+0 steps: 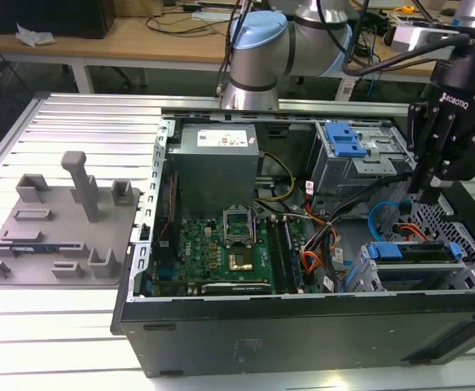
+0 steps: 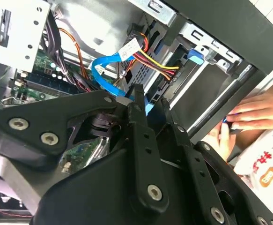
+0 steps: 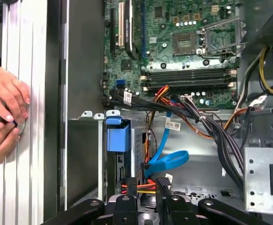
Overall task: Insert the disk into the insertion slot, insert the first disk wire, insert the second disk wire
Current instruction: 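Insert the second disk wire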
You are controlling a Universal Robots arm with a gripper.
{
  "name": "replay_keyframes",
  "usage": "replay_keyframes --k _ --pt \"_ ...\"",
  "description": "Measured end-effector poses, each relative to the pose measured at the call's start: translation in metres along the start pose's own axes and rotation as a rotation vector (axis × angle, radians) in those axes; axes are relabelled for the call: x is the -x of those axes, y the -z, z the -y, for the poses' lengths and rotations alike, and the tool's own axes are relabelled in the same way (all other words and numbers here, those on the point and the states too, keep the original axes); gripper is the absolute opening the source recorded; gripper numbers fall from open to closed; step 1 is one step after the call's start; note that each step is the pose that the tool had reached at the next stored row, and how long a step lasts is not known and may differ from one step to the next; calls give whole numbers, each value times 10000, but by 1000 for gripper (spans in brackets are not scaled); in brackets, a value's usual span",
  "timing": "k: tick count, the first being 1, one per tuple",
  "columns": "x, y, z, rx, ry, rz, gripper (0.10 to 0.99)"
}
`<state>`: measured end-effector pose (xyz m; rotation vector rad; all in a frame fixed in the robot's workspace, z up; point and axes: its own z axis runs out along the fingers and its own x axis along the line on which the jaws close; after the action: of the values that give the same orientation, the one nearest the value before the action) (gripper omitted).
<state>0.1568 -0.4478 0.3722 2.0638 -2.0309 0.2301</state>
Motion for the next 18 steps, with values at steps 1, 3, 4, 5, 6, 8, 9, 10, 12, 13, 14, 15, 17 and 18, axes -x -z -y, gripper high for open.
replay_keyframes --k 1,3,4,5,6,8,9,10,12,13,14,15,17,18 --pt "0 -1 -4 -36 126 -8 302" --pt "1 -4 -11 -102 354 -23 302" --pt "2 -7 -17 -129 451 -29 302" --pt "3 -9 -24 -151 527 -34 302" --pt "4 -12 -36 -174 607 -39 302" --pt "11 -40 -158 -189 659 -43 302" --pt "8 -52 -184 -191 663 -40 302" --pt "5 -60 -195 -194 674 -42 302" --pt "0 -73 -204 -214 730 -47 302" --pt "2 -77 -205 -248 780 -56 302" --pt "3 -82 -205 -287 833 -59 302" --pt "5 -90 -204 -364 948 -68 302" --pt "9 -103 -204 -465 1100 -84 302" --pt "11 -112 -210 -491 1149 -89 302"
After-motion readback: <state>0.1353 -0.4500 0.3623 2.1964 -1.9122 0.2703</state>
